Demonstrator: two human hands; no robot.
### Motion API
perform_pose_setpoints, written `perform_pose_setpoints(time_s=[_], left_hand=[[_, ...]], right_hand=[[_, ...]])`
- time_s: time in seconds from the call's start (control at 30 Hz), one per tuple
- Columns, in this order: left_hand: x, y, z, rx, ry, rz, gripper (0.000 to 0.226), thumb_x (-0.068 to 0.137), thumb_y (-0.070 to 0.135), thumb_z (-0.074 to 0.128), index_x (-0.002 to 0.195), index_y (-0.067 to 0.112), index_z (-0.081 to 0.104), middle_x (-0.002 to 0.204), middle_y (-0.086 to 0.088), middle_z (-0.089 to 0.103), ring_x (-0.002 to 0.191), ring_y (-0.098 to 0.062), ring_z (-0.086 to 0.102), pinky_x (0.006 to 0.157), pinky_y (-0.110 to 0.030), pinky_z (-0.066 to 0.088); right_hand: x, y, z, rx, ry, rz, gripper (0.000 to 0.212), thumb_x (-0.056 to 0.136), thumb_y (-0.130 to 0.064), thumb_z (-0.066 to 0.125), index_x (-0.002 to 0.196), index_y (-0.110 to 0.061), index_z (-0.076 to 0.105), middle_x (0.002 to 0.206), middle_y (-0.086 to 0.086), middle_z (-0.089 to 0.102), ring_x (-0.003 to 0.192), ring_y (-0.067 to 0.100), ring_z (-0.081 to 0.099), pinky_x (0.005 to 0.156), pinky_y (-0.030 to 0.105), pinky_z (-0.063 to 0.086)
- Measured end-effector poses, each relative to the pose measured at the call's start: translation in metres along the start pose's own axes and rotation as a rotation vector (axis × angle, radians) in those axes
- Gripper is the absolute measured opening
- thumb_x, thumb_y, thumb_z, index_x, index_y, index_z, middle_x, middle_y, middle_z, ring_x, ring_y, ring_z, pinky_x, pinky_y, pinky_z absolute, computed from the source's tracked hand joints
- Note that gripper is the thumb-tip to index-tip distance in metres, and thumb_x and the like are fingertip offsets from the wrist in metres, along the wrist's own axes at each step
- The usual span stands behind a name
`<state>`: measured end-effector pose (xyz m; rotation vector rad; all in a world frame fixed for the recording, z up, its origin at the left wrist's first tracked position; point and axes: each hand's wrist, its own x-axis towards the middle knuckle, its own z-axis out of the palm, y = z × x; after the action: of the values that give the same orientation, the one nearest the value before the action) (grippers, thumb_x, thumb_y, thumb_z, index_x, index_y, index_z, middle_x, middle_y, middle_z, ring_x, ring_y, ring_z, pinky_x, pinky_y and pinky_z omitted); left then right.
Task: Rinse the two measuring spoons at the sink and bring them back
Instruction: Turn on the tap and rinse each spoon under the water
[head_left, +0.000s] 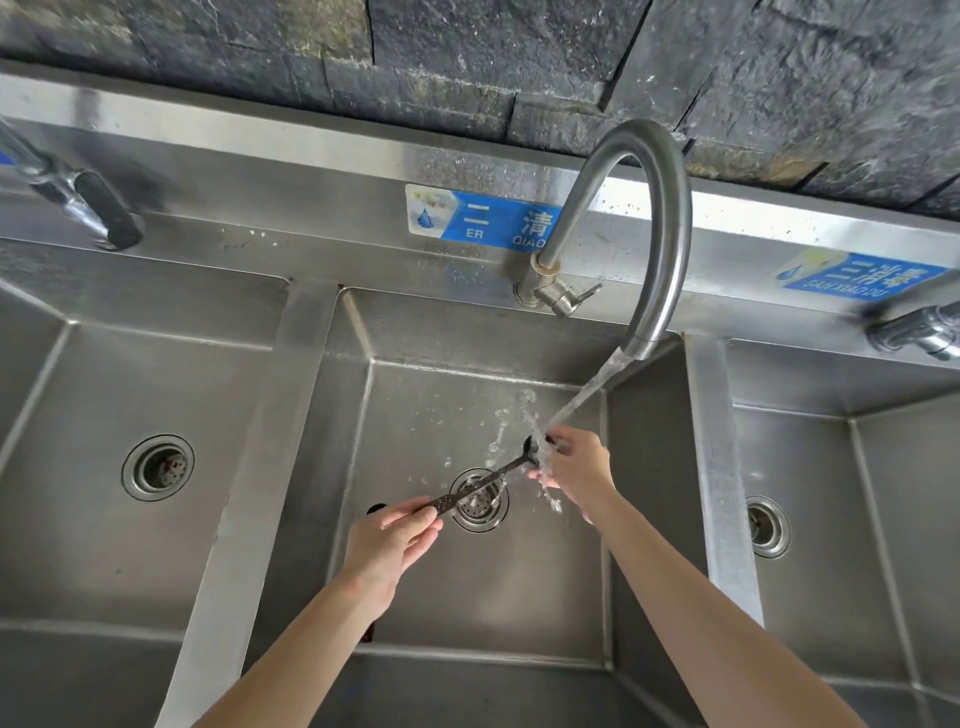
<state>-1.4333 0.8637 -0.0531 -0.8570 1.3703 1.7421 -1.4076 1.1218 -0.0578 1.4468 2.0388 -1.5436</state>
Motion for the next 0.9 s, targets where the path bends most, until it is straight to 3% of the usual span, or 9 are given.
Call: perform_pose_setpoints(time_s=[0.07, 0.13, 0.27, 0.37, 0.43, 0.53, 0.63, 0.8, 0.9], left_hand=[[0.003, -0.002, -0.001, -0.032, 0.030, 0.005, 0.024, 0.082, -0.007, 0.073, 0.106, -0.005, 0.071, 0.105, -0.022, 0.075, 0.093, -0.028, 0.074, 0.069, -0.021, 0.062], [0.006, -0.004, -0.001, -0.049, 0.070, 0.020, 0.022, 0.083, -0.007, 0.073, 0.104, -0.003, 0.072, 0.104, -0.021, 0.076, 0.091, -0.026, 0.074, 0.067, -0.019, 0.061], [0.012, -0.004, -0.001, -0.101, 0.098, 0.045, 0.023, 0.084, -0.008, 0.071, 0.106, -0.004, 0.070, 0.102, -0.021, 0.076, 0.084, -0.021, 0.076, 0.070, -0.022, 0.062], [0.015, 0.000, 0.001, -0.142, 0.081, 0.033, 0.026, 0.089, -0.008, 0.064, 0.114, -0.004, 0.067, 0.107, -0.022, 0.073, 0.088, -0.023, 0.075, 0.086, -0.029, 0.060], [0.017, 0.004, 0.006, -0.168, 0.064, 0.022, 0.026, 0.091, -0.008, 0.061, 0.115, -0.002, 0.067, 0.107, -0.022, 0.073, 0.086, -0.022, 0.076, 0.085, -0.030, 0.061], [0.019, 0.013, 0.020, -0.201, 0.035, 0.027, 0.025, 0.090, -0.007, 0.064, 0.113, 0.001, 0.067, 0.107, -0.022, 0.073, 0.086, -0.022, 0.077, 0.086, -0.032, 0.061], [0.020, 0.021, 0.042, -0.204, 0.004, 0.050, 0.025, 0.089, -0.005, 0.065, 0.114, 0.000, 0.066, 0.109, -0.023, 0.072, 0.089, -0.024, 0.075, 0.095, -0.035, 0.056], [0.027, 0.025, 0.082, -0.185, -0.047, 0.059, 0.028, 0.090, -0.007, 0.063, 0.118, -0.002, 0.065, 0.098, -0.017, 0.074, 0.080, -0.019, 0.076, 0.088, -0.032, 0.060], [0.030, 0.025, 0.103, -0.171, -0.088, 0.054, 0.027, 0.089, -0.009, 0.064, 0.115, -0.003, 0.067, 0.101, -0.020, 0.075, 0.082, -0.022, 0.077, 0.080, -0.031, 0.063]], right_hand=[[-0.001, -0.002, -0.001, -0.009, -0.041, -0.026, 0.035, 0.089, 0.008, 0.071, 0.095, -0.025, 0.081, 0.091, 0.011, 0.080, 0.060, 0.026, 0.079, 0.057, 0.031, 0.064], [0.001, -0.005, -0.002, -0.040, -0.034, -0.057, 0.047, 0.083, 0.016, 0.070, 0.079, -0.030, 0.082, 0.090, 0.009, 0.081, 0.056, 0.023, 0.076, 0.059, 0.034, 0.064], [0.001, -0.017, 0.000, -0.086, 0.007, -0.087, 0.041, 0.090, 0.004, 0.067, 0.071, -0.029, 0.079, 0.090, 0.012, 0.080, 0.056, 0.017, 0.076, 0.058, 0.027, 0.065], [0.000, -0.022, -0.002, -0.091, -0.037, -0.076, 0.036, 0.097, 0.002, 0.058, 0.087, -0.025, 0.081, 0.101, 0.007, 0.079, 0.063, 0.015, 0.080, 0.058, 0.019, 0.062], [-0.003, -0.022, -0.008, -0.038, -0.042, -0.060, 0.036, 0.096, 0.001, 0.057, 0.104, -0.022, 0.083, 0.103, 0.005, 0.079, 0.070, 0.016, 0.081, 0.063, 0.017, 0.063], [-0.009, -0.022, -0.022, 0.077, 0.008, -0.019, 0.036, 0.094, -0.005, 0.058, 0.105, -0.027, 0.083, 0.095, 0.002, 0.083, 0.070, 0.013, 0.081, 0.066, 0.019, 0.064], [-0.014, -0.021, -0.041, 0.212, 0.099, -0.017, 0.026, 0.095, -0.010, 0.065, 0.102, -0.029, 0.081, 0.091, 0.004, 0.083, 0.068, 0.012, 0.081, 0.057, 0.013, 0.058], [-0.019, -0.020, -0.074, 0.358, 0.139, -0.101, 0.033, 0.092, 0.001, 0.071, 0.105, -0.027, 0.083, 0.096, 0.006, 0.083, 0.083, 0.022, 0.082, 0.077, 0.026, 0.066], [-0.020, -0.017, -0.096, 0.417, 0.139, -0.127, 0.034, 0.093, 0.000, 0.070, 0.116, -0.023, 0.081, 0.099, 0.008, 0.084, 0.086, 0.022, 0.082, 0.079, 0.025, 0.065]])
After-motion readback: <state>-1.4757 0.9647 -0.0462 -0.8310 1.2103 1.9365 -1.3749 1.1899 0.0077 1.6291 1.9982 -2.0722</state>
